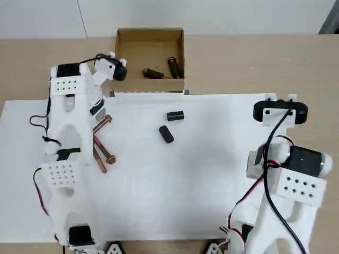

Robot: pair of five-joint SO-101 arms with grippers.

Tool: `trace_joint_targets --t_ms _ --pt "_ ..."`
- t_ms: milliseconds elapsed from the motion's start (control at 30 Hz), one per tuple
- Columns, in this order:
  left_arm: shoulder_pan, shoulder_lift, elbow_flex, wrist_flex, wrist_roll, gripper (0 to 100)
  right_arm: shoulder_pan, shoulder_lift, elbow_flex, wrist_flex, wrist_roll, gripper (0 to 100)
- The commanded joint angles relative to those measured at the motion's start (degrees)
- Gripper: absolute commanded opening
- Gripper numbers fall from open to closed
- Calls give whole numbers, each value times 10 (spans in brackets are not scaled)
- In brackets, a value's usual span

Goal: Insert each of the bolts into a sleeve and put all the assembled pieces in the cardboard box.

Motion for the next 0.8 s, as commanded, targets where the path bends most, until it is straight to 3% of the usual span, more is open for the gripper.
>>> trace_joint_targets --t_ms 0,333,600,767 --pt "3 -6 -59 34 -2 95 2 -13 -3 -12 -11 4" --pt "11 -8 -15 37 -1 95 2 -14 -3 -11 -11 4" --pt "27 -119 87 36 -4 96 2 -14 -3 -11 -11 4" --pt "25 -117 95 24 -4 97 2 -13 -3 -11 -11 4"
